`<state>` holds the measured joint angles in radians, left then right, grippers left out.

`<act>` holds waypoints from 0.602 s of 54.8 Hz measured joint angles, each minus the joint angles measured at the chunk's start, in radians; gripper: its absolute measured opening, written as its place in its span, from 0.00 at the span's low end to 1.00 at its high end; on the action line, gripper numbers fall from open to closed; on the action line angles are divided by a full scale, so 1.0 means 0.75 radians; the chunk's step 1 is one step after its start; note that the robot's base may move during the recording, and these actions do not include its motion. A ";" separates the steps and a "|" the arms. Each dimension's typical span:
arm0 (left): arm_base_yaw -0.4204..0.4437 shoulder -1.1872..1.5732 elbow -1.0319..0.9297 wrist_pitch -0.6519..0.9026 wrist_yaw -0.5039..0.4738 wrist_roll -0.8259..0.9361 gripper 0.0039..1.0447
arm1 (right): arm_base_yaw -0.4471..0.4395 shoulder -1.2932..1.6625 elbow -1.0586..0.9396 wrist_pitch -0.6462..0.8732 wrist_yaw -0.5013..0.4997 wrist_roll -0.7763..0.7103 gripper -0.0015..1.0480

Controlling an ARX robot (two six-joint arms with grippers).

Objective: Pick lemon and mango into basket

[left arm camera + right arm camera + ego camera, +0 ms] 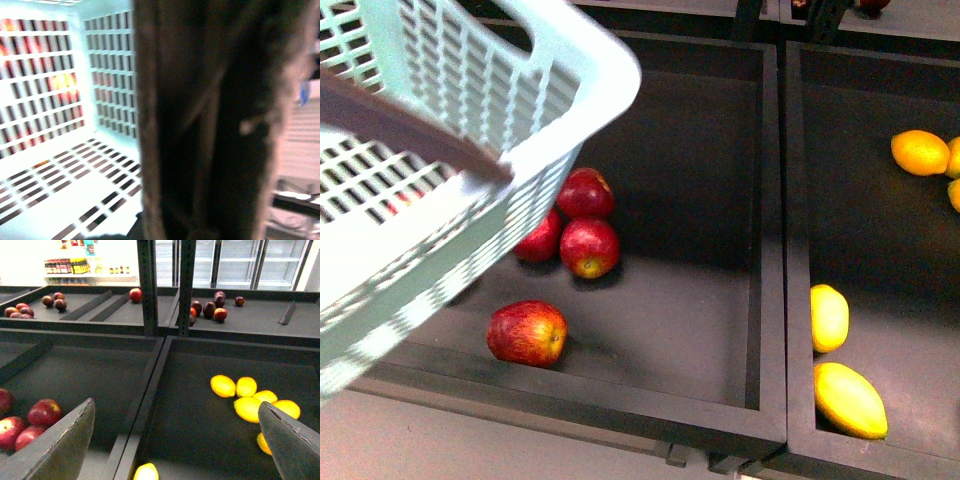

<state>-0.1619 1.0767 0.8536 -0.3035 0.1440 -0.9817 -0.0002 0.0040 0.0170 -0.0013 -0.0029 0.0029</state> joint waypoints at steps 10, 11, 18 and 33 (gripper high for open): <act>-0.106 0.253 0.120 0.130 -0.031 0.224 0.04 | 0.000 -0.001 0.000 0.000 0.002 0.000 0.92; -0.120 0.282 0.139 0.140 -0.021 0.231 0.04 | 0.000 -0.001 0.000 0.000 0.002 0.000 0.92; -0.263 0.527 0.336 0.205 0.106 0.232 0.04 | 0.000 -0.001 0.000 0.000 0.002 0.000 0.92; -0.503 0.778 0.631 0.163 0.194 0.170 0.04 | 0.000 -0.001 0.000 0.000 0.004 0.000 0.92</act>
<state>-0.5388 1.6604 1.3266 -0.1814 0.2893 -0.8539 -0.0002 0.0036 0.0170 -0.0013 -0.0002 0.0029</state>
